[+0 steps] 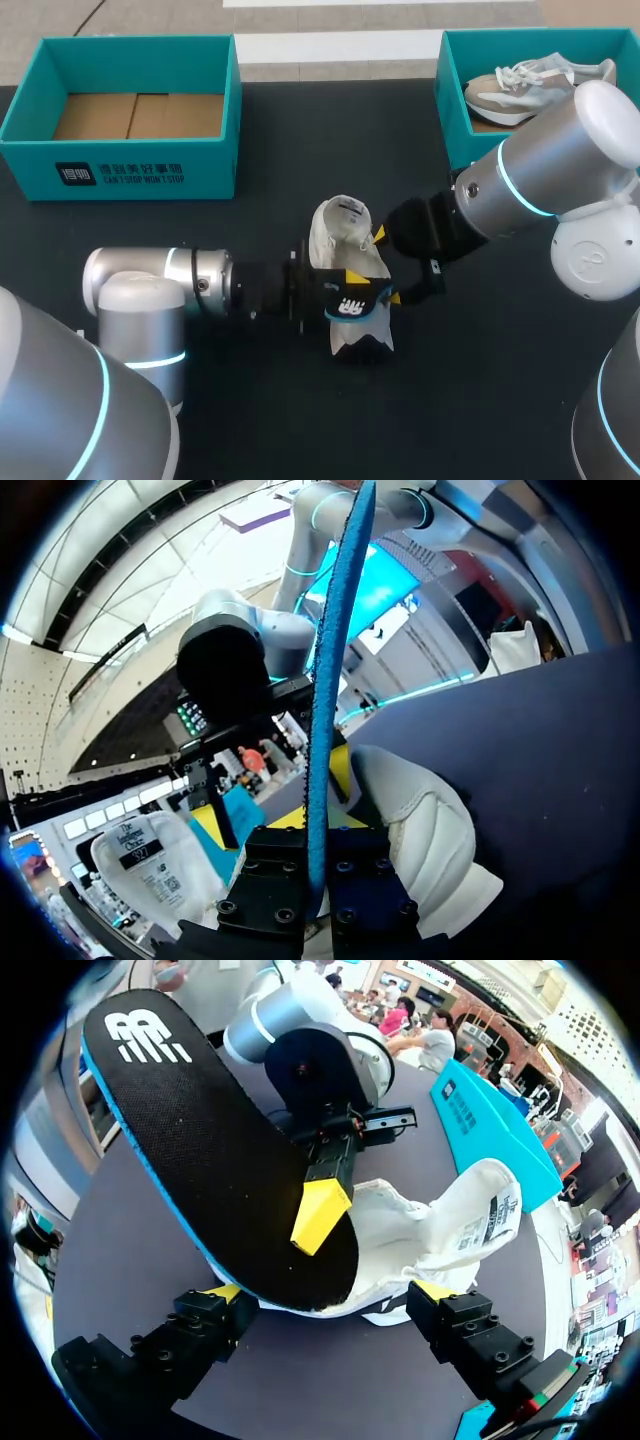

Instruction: Take the shoe out of the shoebox, open the shoe tongue, remove and reinsert the insole, then place the shoe into the shoebox

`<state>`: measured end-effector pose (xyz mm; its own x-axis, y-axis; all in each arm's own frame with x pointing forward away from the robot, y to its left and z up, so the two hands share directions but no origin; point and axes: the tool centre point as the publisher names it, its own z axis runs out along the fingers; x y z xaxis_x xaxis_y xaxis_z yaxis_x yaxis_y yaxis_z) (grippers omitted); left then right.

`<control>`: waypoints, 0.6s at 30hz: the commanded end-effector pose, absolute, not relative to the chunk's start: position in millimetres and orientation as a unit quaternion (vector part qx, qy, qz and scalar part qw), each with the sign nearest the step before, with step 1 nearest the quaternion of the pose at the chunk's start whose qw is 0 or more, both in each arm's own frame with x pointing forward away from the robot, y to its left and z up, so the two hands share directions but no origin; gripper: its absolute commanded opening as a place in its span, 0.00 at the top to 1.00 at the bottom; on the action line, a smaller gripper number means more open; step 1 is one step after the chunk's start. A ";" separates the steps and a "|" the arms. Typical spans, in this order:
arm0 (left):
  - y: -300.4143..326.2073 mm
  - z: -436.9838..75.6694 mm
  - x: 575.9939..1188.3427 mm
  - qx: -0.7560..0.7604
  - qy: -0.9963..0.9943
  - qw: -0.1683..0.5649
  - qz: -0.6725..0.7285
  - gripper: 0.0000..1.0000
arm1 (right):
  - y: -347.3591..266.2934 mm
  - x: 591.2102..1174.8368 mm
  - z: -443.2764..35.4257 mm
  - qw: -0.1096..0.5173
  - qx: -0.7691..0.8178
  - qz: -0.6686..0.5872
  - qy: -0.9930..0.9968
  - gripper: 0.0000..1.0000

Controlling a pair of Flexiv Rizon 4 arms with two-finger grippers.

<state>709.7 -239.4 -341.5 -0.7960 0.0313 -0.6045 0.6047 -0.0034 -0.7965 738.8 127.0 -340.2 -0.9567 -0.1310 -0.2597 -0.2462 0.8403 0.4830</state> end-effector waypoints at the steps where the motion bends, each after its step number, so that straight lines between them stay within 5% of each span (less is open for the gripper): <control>1: -236.6 -337.3 708.5 0.233 0.671 0.222 -0.668 0.76 | 128.3 737.8 -340.9 0.110 -0.098 0.264 0.953 0.00; 3: -237.1 -333.0 708.9 0.234 0.668 0.224 -0.670 0.66 | 128.3 737.8 -340.9 0.110 -0.098 0.264 0.953 0.00; 18: -236.6 -304.8 697.6 0.241 0.652 0.233 -0.680 0.69 | 128.3 737.8 -340.9 0.110 -0.098 0.264 0.953 0.00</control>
<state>703.0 -242.5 -309.9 -0.7747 0.0045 -0.6323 0.6314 -0.0488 -0.7739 738.8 127.0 -340.2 -0.9568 -0.1310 -0.2597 -0.2462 0.8403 0.4830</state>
